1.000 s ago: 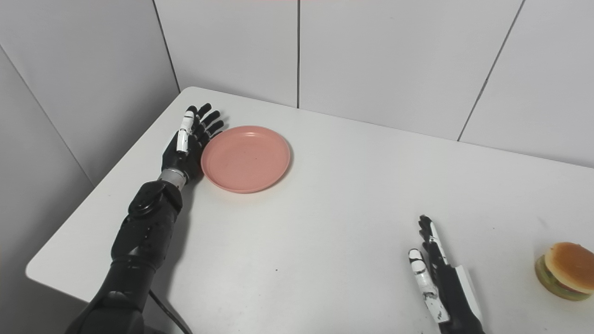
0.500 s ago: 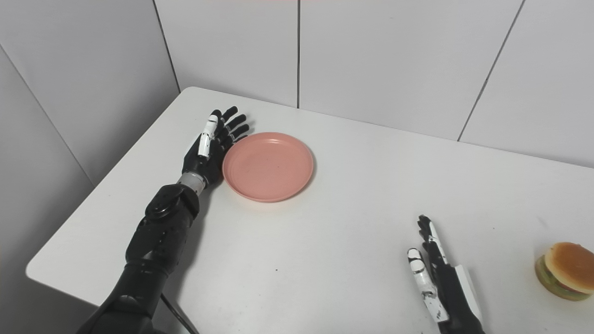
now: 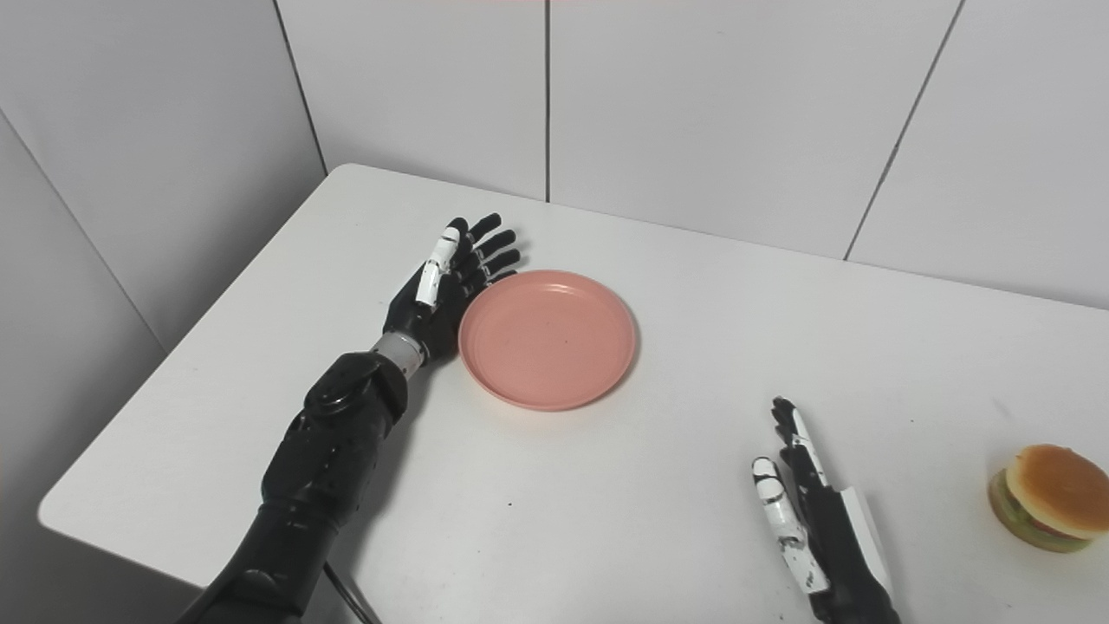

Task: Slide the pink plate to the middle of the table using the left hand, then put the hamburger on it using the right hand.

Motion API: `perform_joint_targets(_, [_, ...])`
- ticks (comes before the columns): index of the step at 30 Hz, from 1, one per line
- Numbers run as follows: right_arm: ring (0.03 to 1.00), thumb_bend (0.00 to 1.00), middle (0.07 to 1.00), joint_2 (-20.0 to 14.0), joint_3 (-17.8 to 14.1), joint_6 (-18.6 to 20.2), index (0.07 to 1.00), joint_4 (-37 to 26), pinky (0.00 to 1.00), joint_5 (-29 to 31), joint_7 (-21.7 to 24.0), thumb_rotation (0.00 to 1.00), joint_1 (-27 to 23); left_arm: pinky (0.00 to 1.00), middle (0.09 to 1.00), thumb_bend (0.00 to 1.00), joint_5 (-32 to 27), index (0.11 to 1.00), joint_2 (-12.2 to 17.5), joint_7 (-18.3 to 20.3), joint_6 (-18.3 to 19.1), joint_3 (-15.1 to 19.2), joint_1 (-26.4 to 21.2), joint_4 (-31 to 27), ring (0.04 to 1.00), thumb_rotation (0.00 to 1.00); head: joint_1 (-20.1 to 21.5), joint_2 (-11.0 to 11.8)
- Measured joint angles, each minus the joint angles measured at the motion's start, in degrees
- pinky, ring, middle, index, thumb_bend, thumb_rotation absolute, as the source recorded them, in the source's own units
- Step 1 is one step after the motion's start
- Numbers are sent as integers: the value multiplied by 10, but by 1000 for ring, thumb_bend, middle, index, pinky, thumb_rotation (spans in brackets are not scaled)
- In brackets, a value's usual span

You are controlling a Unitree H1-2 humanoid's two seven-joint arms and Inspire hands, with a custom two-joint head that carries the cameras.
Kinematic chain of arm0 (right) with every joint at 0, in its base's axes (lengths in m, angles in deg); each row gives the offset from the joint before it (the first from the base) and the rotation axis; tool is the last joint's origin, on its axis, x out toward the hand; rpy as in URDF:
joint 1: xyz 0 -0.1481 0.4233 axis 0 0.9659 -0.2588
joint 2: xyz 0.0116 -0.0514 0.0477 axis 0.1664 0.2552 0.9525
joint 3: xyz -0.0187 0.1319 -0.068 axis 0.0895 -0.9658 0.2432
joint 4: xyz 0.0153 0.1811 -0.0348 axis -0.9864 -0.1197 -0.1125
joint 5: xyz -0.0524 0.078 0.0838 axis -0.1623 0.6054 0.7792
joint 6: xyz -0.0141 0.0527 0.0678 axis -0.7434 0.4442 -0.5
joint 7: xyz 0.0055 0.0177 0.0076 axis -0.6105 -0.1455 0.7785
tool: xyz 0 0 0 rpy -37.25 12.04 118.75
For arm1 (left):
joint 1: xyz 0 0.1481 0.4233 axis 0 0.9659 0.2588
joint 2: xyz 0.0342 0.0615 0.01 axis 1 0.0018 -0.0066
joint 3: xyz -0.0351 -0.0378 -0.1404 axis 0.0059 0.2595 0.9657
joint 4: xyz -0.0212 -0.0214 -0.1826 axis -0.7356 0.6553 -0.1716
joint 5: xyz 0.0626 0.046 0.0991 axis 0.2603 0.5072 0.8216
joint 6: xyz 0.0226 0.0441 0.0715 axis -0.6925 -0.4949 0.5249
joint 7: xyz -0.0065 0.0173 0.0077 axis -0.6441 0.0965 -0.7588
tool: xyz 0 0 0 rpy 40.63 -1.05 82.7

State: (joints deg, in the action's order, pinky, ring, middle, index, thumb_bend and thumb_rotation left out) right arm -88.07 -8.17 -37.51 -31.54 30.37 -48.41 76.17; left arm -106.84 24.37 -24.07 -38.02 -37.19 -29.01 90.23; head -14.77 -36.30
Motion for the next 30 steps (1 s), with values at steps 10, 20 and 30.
perform_joint_targets(10, [977,196,979,10,2,12,976,-7,957,-7,-6,1000,2,919,921,407,0,914,-25,33,3,-39,10,-18,914,1000,30,-12])
perform_joint_targets(20, [988,231,989,18,2,22,982,-11,970,-9,-12,1000,2,922,927,396,6,918,-73,38,42,-89,28,-64,921,1000,67,-32])
perform_joint_targets(30, [989,251,991,23,6,31,987,-14,971,-19,-16,1000,1,947,955,395,20,949,-97,30,64,-112,64,-121,947,1000,108,-51])
